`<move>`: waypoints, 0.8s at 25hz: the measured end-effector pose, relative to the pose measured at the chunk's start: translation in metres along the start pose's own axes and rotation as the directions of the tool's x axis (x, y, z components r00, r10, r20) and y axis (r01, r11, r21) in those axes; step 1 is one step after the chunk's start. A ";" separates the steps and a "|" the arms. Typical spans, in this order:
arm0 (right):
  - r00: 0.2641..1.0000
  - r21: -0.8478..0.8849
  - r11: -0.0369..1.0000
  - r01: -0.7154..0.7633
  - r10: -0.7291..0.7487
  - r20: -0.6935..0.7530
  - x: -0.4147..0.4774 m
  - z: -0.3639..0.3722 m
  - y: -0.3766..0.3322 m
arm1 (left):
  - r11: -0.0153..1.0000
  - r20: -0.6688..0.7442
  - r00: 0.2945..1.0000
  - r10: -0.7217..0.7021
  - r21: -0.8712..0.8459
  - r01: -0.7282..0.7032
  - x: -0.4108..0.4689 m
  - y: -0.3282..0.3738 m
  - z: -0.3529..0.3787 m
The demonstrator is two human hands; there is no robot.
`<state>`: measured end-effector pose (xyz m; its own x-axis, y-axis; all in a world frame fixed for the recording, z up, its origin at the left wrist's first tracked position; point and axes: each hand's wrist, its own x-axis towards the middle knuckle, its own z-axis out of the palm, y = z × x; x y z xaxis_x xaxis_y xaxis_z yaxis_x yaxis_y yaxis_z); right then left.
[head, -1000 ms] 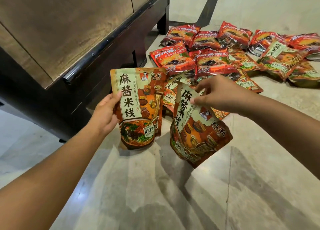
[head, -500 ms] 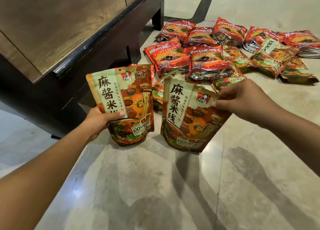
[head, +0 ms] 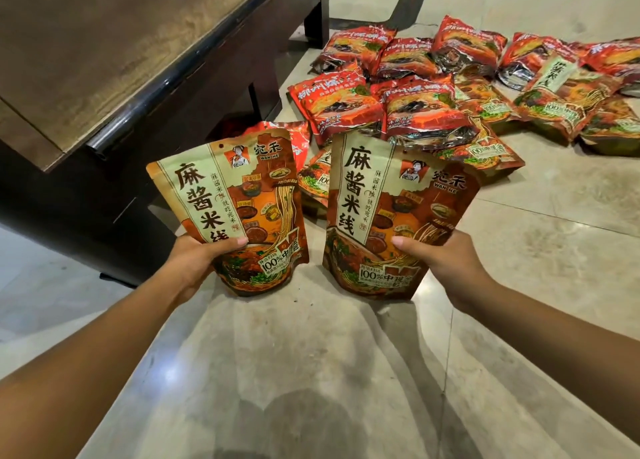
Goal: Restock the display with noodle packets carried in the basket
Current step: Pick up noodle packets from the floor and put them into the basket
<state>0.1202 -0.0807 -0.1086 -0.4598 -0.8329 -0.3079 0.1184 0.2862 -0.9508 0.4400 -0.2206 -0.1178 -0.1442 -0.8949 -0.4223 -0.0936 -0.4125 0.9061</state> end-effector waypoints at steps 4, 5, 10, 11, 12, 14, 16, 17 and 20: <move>0.997 0.066 0.996 -0.067 0.069 -0.018 0.016 0.003 0.025 | 1.000 -0.038 0.999 -0.007 -0.007 0.007 0.013 -0.010 0.004; 0.995 0.084 0.993 -0.087 0.091 -0.039 0.022 0.002 0.028 | 1.000 -0.060 0.998 -0.007 0.002 0.007 0.018 -0.013 0.005; 0.973 0.134 0.964 -0.230 0.227 0.037 0.053 -0.001 0.037 | 1.000 -0.082 0.996 -0.017 0.006 0.018 0.050 -0.014 0.012; 0.958 0.124 0.952 -0.279 0.267 0.104 0.058 -0.002 0.041 | 0.999 -0.038 0.998 -0.048 0.000 0.048 0.053 -0.017 0.015; 0.937 0.106 0.940 -0.323 0.303 0.172 0.060 -0.004 0.045 | 0.996 0.021 0.996 -0.091 0.002 0.091 0.052 -0.020 0.020; 0.892 0.095 0.912 -0.398 0.360 0.274 0.056 -0.010 0.051 | 0.977 0.112 0.971 -0.213 0.056 0.208 0.041 -0.029 0.028; 0.855 0.131 0.868 -0.479 0.427 0.296 0.036 -0.020 0.052 | 0.937 0.134 0.935 -0.328 0.170 0.304 0.018 -0.031 0.031; 0.841 0.145 0.847 -0.511 0.458 0.287 0.022 -0.027 0.052 | 0.917 0.145 0.918 -0.370 0.217 0.335 0.005 -0.029 0.030; 0.779 0.084 0.791 -0.606 0.570 0.260 -0.033 -0.049 0.034 | 0.840 0.155 0.855 -0.495 0.336 0.425 -0.043 0.009 0.024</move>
<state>0.0963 -0.0205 -0.1296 -0.0619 -0.6091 -0.7907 0.4462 0.6917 -0.5678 0.4218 -0.1819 -0.0920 -0.2301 -0.5347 -0.8131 -0.4713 -0.6698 0.5738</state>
